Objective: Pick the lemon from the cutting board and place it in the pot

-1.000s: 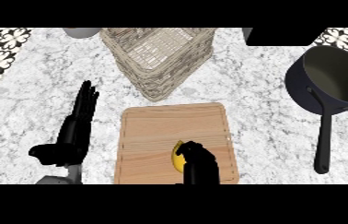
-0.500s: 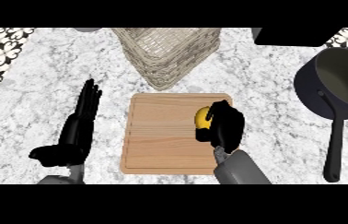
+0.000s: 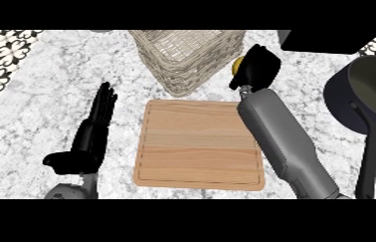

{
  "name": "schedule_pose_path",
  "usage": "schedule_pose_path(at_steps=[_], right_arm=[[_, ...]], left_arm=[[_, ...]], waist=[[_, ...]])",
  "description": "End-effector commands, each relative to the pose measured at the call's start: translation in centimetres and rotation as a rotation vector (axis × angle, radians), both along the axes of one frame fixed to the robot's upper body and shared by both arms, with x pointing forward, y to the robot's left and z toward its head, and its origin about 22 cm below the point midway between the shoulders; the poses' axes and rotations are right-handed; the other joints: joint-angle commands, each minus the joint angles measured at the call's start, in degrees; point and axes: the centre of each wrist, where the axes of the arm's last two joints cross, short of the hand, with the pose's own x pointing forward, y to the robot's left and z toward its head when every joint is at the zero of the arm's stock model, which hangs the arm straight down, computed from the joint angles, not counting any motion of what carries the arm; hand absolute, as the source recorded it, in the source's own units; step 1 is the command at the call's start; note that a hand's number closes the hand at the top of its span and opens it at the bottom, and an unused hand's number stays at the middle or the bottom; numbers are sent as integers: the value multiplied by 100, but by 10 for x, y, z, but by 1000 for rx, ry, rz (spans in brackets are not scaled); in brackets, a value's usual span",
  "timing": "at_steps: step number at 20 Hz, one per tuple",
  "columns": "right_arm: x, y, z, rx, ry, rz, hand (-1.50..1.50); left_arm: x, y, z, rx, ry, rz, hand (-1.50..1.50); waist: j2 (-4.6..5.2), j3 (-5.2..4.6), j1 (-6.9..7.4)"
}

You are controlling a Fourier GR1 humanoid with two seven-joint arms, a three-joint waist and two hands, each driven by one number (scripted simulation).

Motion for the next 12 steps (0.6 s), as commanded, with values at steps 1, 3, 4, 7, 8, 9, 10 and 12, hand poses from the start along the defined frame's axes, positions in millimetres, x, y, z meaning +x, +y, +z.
schedule_pose_path(at_steps=[1,3,4,7,8,9,10,12], right_arm=[[29,18,49,-70,-120,-120,150],[35,17,47,-110,-150,-155,150],[35,25,48,-149,-135,-203,150],[42,33,71,-155,-141,-267,150],[44,34,76,-167,-157,-297,150],[41,32,65,-163,-167,-312,150],[49,15,75,-159,-174,-340,150],[50,13,76,-159,-171,-375,150]], left_arm=[[-5,-9,-1,6,4,4,0],[3,-4,8,7,2,8,0],[4,-2,2,-2,11,6,0],[-1,-1,-4,-2,20,6,0],[-4,-2,-12,11,12,34,0],[-1,2,-3,-3,13,17,0],[-12,7,-20,2,22,28,0],[-4,10,0,6,19,37,0]], waist=[[-43,0,-4],[-26,1,-37],[-14,-5,-24],[-61,-5,-119],[-60,-8,-129],[-84,-3,-187],[-63,-7,-155],[-96,0,-207]])
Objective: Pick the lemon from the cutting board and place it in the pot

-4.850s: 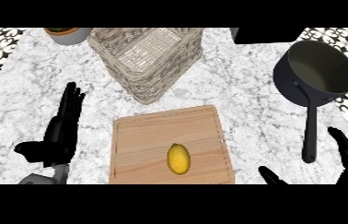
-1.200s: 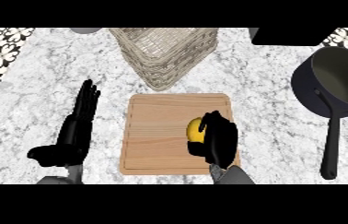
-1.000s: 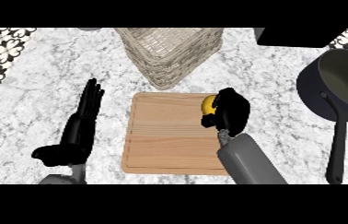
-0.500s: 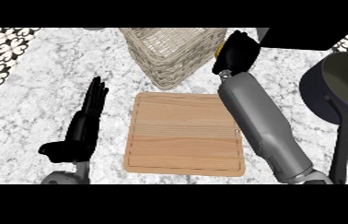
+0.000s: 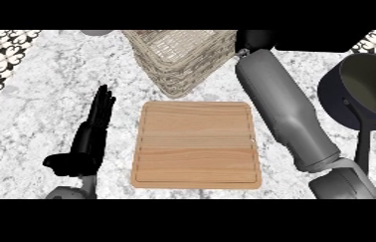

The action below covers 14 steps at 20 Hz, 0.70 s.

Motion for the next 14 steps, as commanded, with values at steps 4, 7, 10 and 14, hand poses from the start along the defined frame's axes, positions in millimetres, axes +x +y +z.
schedule_pose_path(at_steps=[4,7,10,14], right_arm=[[5,-17,-6,66,-69,-269,150],[8,-47,-10,46,-68,-311,150],[3,-67,-19,57,-45,-333,150],[-6,-108,-21,63,-72,-344,150]], left_arm=[[-10,8,0,6,0,22,0],[-3,20,-2,11,-7,33,0],[-5,14,6,6,26,61,0],[-7,26,-1,-9,22,74,0]], waist=[[-41,4,-104],[-38,3,-184],[-93,9,-275],[-112,6,-364]])
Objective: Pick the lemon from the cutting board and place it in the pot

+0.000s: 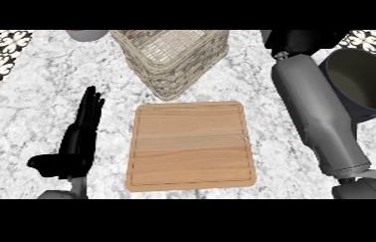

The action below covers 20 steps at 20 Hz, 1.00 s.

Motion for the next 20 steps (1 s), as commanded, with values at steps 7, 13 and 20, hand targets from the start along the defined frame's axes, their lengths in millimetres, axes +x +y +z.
schedule_pose_path(at_steps=[7,13,20], right_arm=[[-38,-95,-24,104,-58,-193,150],[-57,-147,-38,235,18,-187,150],[-93,-163,-97,417,49,-295,150]], left_arm=[[-5,-8,1,2,8,3,0],[-1,-4,-4,12,-17,10,0],[-11,7,-7,8,-4,8,0]], waist=[[-21,4,-75],[17,3,3],[20,3,30]])
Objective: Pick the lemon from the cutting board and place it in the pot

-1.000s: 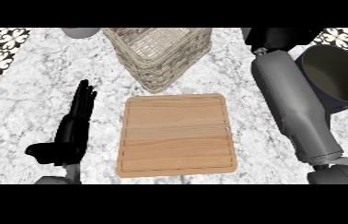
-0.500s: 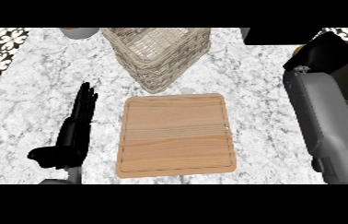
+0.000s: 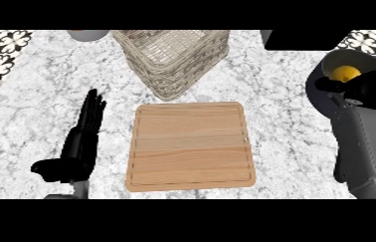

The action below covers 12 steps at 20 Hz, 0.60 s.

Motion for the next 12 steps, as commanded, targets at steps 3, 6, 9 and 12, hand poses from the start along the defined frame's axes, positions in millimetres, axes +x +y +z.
schedule_pose_path(at_steps=[3,6,9,12], right_arm=[[-27,-36,-46,184,108,-212,-150],[-36,-35,-58,275,74,-119,-150],[-39,-36,-45,234,-143,-37,-150],[-46,-30,-33,163,-396,-19,-150]], left_arm=[[-10,-11,-2,-18,-7,0,0],[0,4,-2,0,-2,-16,0],[-5,-6,-5,10,-3,-7,0],[2,1,-5,-6,16,-10,0]], waist=[[69,53,57],[75,53,38],[64,55,41],[53,54,-21]])
